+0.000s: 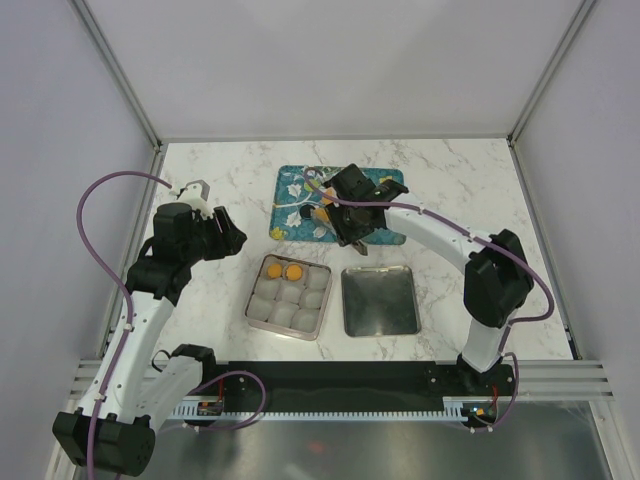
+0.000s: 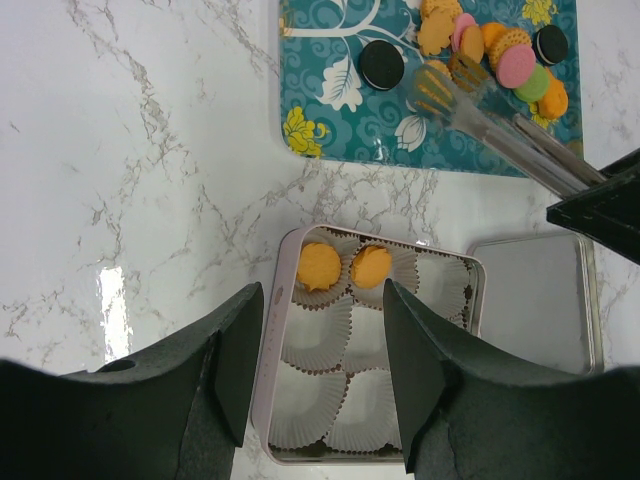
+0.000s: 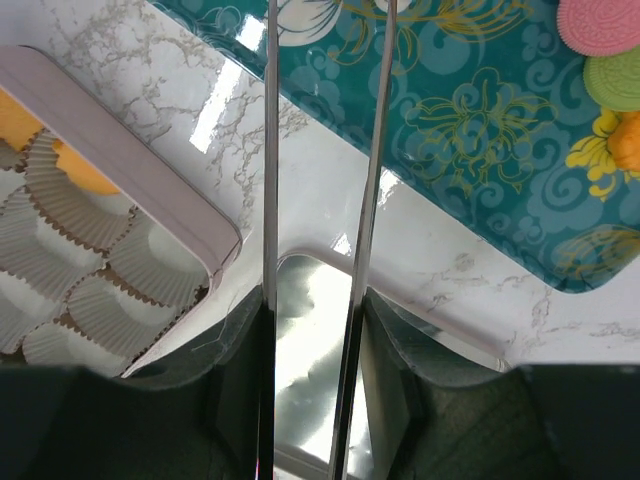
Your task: Pack the cookies
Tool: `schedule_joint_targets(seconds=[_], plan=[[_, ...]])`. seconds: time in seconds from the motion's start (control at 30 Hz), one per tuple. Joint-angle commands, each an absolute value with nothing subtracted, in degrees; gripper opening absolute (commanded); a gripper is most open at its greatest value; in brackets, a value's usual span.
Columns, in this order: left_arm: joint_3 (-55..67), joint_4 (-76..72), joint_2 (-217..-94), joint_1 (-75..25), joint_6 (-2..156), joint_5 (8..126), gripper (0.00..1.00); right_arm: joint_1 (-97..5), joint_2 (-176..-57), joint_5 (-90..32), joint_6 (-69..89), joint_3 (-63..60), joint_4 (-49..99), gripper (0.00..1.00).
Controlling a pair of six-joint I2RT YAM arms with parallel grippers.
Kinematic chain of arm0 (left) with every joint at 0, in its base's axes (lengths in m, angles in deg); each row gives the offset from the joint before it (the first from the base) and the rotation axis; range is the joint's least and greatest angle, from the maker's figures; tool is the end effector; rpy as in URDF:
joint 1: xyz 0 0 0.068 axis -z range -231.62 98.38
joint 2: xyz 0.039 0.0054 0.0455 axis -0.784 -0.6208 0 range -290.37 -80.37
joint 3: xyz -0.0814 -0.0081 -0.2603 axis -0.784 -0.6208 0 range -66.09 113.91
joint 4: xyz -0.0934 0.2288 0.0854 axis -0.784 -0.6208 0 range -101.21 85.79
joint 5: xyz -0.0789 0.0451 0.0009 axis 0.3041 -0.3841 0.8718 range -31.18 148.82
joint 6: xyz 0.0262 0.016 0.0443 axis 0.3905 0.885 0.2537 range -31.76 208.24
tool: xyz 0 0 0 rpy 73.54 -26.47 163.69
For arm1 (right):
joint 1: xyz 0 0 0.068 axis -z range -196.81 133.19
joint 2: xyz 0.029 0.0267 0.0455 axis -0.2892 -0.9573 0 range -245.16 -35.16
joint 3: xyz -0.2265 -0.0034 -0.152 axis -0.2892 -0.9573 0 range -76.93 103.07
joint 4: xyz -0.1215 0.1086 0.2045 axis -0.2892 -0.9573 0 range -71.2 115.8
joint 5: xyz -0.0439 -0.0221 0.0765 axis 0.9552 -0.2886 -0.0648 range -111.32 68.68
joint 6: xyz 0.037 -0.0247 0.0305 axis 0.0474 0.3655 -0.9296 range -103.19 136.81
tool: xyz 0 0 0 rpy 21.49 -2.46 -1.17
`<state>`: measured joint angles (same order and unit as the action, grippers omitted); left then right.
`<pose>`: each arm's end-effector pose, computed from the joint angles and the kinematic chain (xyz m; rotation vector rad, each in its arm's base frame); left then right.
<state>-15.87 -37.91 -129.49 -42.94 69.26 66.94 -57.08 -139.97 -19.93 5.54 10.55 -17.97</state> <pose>0.1802 -0.0326 0.3190 -0.1103 2.1619 -0.4323 0.2998 0.2531 0.2570 -0.6591 2.5815 0.2694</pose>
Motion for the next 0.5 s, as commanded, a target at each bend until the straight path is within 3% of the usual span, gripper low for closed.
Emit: schedule_joint_targets(seconds=[0.0,0.3,0.47], plan=[[-16.34,-35.77,-129.15,-43.1,69.69,68.13,0.59,-57.15,-132.11,-18.42,5.38,11.84,-18.15,0.31],[-16.34,-35.77,-129.15,-43.1,69.61,68.49,0.59,-60.13,-120.77,-20.53,3.71,6.66,-22.97,0.3],[-16.43,-35.68,-129.23,-43.01,69.61,68.66,0.59,-69.71,-116.64,-16.84,0.82,4.37,-26.93,0.3]])
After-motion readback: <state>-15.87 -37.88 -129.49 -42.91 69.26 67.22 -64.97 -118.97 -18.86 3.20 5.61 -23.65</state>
